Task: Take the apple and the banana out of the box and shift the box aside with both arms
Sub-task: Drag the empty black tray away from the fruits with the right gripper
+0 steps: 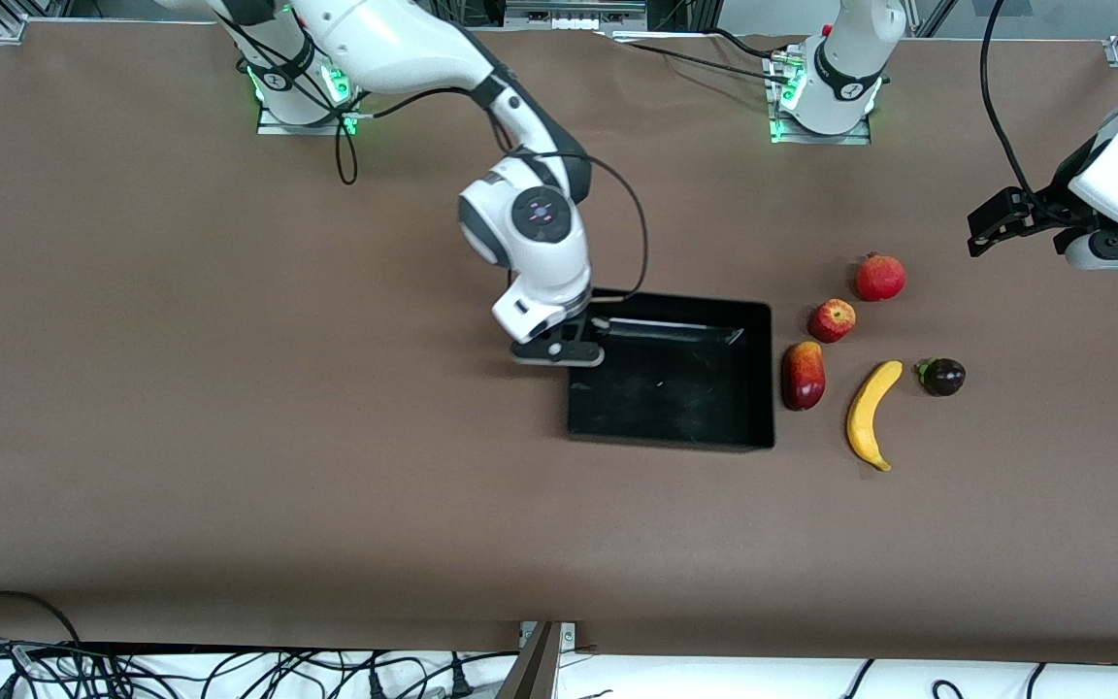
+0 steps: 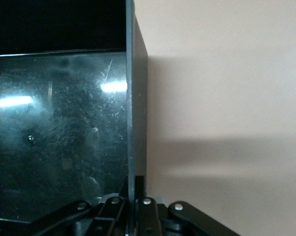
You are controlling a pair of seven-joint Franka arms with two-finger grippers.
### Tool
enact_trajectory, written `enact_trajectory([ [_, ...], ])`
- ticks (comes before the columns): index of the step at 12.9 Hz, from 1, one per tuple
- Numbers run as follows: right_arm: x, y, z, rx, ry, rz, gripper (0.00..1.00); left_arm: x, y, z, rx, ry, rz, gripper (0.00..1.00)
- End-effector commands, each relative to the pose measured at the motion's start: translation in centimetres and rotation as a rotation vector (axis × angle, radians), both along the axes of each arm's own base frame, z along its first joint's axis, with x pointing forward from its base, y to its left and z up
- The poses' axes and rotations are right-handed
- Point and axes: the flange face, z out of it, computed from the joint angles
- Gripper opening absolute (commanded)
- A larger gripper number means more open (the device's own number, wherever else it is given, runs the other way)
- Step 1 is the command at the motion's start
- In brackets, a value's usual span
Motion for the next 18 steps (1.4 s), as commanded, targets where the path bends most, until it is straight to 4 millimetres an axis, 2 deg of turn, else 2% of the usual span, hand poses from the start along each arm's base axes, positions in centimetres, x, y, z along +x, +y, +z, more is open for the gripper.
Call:
enact_trajectory([
  [1,4.4,-7.7,6.3,-0.026,0.017,0.095,0.0,-0.2,0.3,0.2,0.013,0.006,0.001,1.0],
  [3,6.9,-15.6,8.4,-0.049,0.023,0.173,0.0,-0.2,0.3,0.3,0.011,0.003,0.001,1.0],
  [6,7.9,-28.8,9.0,-0.034,0.068,0.241,0.0,-0.4,0.1,0.4,0.01,0.01,-0.005,1.0],
  [9,6.9,-39.9,8.2,-0.039,0.105,0.254,0.0,-0.3,0.1,0.4,0.01,0.01,-0.005,1.0],
  [11,5.1,-46.4,6.4,-0.024,0.104,0.278,0.0,-0.3,-0.1,0.4,0.01,0.013,-0.008,1.0],
  [13,3.4,-50.8,3.5,0.004,0.074,0.271,0.0,-0.4,-0.1,0.4,0.01,0.016,-0.008,1.0],
  [15,2.1,-52.9,1.0,-0.008,0.038,0.257,0.0,-0.4,-0.1,0.3,0.01,0.019,-0.008,1.0],
  [18,1.0,-54.4,-1.6,0.041,0.047,0.158,0.0,-0.5,0.0,0.4,0.011,0.02,-0.006,1.0],
])
